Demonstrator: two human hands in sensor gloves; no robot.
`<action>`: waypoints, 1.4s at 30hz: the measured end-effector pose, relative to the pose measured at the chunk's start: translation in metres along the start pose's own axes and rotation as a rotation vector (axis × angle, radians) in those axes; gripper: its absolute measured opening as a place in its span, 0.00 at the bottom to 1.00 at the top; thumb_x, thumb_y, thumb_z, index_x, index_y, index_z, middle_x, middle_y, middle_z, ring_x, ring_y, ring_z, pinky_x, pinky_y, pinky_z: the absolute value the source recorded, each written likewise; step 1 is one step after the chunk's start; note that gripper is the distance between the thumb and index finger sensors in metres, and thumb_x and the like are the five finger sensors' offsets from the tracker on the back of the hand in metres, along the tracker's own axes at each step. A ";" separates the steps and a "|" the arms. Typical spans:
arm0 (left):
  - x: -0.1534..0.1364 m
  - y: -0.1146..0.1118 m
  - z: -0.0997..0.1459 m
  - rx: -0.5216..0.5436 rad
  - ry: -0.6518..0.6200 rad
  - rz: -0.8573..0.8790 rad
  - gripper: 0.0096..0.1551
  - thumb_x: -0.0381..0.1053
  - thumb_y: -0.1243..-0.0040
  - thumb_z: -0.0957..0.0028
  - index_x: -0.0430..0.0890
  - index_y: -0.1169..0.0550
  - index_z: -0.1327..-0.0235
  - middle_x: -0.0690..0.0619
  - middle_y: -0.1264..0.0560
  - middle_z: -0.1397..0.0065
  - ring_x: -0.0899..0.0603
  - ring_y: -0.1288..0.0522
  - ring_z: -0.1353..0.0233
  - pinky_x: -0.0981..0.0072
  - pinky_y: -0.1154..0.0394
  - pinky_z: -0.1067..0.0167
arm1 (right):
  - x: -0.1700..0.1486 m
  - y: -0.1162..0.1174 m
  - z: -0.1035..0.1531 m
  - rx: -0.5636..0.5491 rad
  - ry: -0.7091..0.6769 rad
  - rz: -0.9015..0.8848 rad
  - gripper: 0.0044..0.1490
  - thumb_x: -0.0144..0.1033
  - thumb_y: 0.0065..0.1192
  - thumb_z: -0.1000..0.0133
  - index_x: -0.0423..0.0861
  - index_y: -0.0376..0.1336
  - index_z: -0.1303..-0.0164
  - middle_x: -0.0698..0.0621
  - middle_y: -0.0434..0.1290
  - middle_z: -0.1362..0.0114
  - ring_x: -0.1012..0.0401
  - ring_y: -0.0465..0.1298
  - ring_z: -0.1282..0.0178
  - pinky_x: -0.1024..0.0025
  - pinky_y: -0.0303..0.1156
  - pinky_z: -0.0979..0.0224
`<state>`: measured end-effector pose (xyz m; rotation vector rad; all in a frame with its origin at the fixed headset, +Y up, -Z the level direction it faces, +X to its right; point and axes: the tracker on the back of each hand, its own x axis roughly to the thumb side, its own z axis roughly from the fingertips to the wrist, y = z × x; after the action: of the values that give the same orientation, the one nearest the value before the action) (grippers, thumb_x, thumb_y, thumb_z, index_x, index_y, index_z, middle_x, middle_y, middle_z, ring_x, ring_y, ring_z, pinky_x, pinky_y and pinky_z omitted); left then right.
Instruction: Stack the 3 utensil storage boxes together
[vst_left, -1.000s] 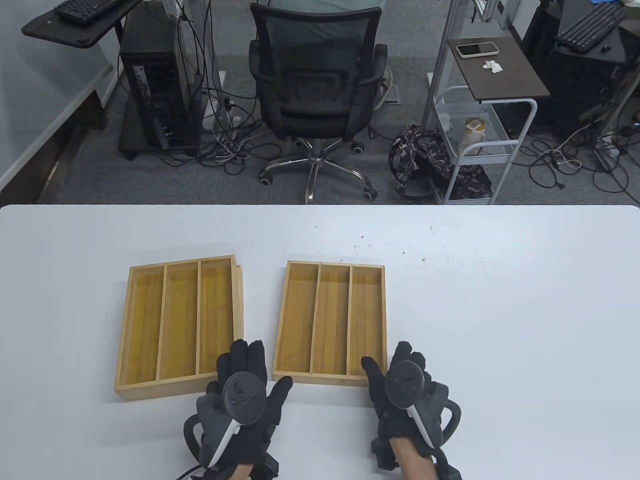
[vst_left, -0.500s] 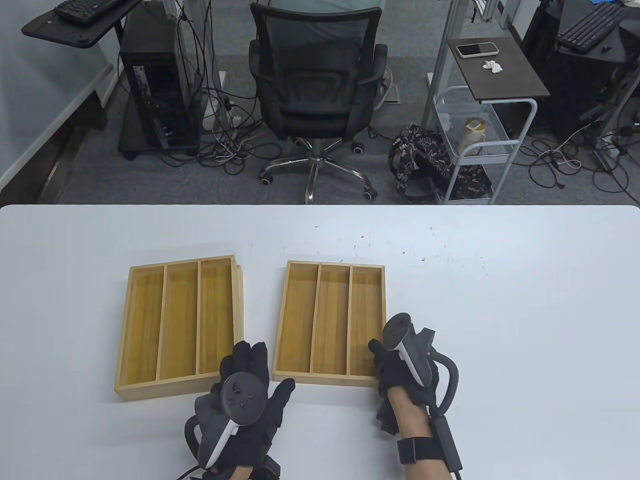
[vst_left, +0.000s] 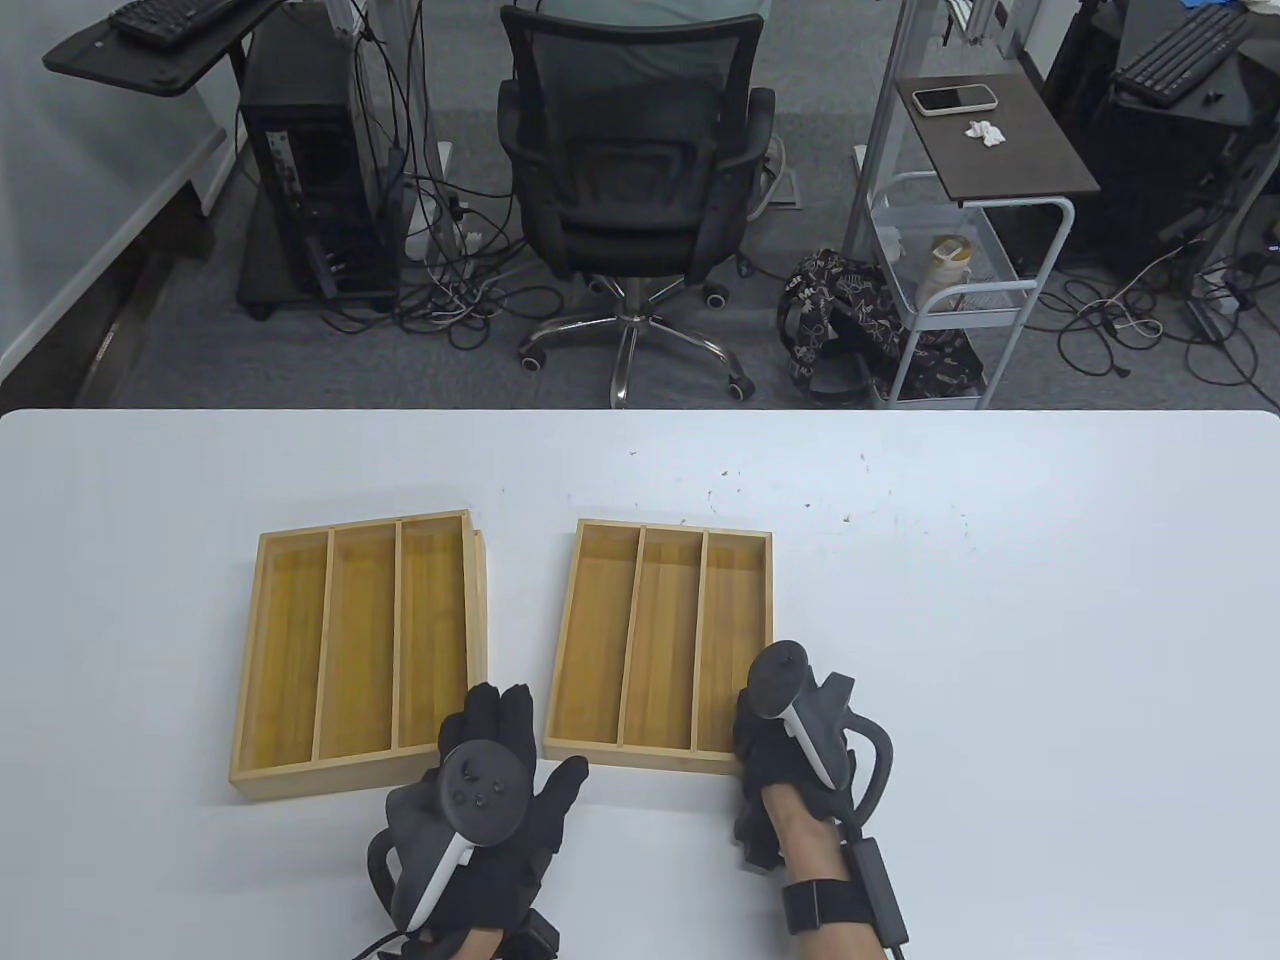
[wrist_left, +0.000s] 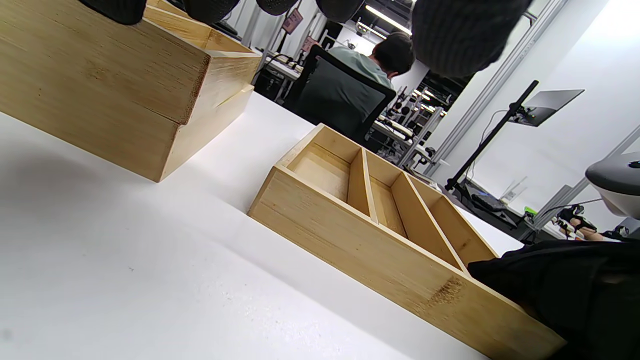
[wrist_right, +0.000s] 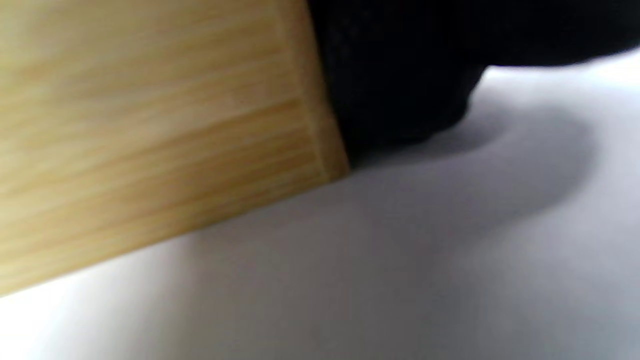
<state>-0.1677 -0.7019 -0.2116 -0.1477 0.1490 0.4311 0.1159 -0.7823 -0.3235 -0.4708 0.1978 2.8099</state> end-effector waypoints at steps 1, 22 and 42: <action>-0.001 0.001 0.000 0.003 0.003 0.001 0.50 0.76 0.50 0.44 0.62 0.52 0.13 0.53 0.57 0.07 0.37 0.50 0.08 0.33 0.43 0.19 | 0.000 0.001 0.002 -0.011 -0.002 -0.014 0.28 0.45 0.63 0.39 0.32 0.69 0.46 0.40 0.78 0.60 0.57 0.81 0.77 0.66 0.81 0.77; -0.005 0.015 0.013 0.141 -0.010 0.035 0.51 0.79 0.54 0.47 0.55 0.42 0.14 0.51 0.39 0.11 0.45 0.30 0.17 0.48 0.30 0.24 | -0.015 -0.091 0.087 -0.349 -0.158 -0.138 0.27 0.41 0.66 0.39 0.30 0.69 0.47 0.37 0.79 0.62 0.56 0.80 0.82 0.65 0.81 0.82; -0.002 0.001 0.000 0.135 0.012 -0.058 0.31 0.69 0.41 0.42 0.54 0.27 0.32 0.57 0.20 0.41 0.57 0.17 0.49 0.63 0.17 0.50 | -0.018 -0.072 0.138 -0.484 -0.263 -0.153 0.27 0.41 0.66 0.38 0.30 0.68 0.46 0.37 0.79 0.61 0.56 0.81 0.81 0.65 0.82 0.82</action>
<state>-0.1697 -0.7014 -0.2111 -0.0219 0.1847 0.3611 0.1125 -0.6937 -0.1939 -0.1965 -0.5578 2.7157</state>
